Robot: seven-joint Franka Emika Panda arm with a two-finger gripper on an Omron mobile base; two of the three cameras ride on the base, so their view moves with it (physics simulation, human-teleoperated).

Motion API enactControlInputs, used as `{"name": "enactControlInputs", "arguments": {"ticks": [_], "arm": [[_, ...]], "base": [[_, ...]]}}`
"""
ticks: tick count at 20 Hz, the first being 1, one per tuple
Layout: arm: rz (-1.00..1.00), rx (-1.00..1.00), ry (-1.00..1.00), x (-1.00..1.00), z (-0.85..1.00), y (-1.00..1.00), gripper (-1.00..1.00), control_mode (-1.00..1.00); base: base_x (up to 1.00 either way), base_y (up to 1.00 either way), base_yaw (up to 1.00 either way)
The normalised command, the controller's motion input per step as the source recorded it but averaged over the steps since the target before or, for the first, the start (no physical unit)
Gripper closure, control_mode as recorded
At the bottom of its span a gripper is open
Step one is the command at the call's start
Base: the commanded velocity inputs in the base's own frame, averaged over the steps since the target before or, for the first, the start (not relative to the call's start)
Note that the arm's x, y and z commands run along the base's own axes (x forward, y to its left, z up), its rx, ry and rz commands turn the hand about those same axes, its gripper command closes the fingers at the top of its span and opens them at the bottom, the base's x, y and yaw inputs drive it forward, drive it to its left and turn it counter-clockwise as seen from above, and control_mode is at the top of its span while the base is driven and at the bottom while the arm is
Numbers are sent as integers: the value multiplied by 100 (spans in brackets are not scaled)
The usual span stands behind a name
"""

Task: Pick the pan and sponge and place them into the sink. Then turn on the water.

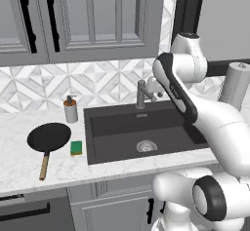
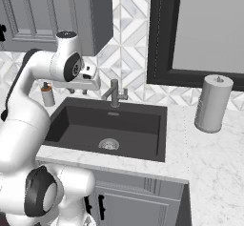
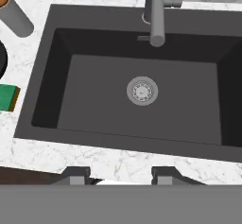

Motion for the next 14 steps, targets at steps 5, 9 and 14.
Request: {"name": "enactControlInputs", "arguments": {"ticks": [5, 9, 14], "arm": [[0, 0, -2, -41, -7, 4, -100, -100], [0, 0, -3, -78, -30, 65, -100, -100], [0, -2, 8, -9, -40, 83, -100, -100]], "base": [[0, 0, 0], [0, 0, 0], [0, 0, 0]]}}
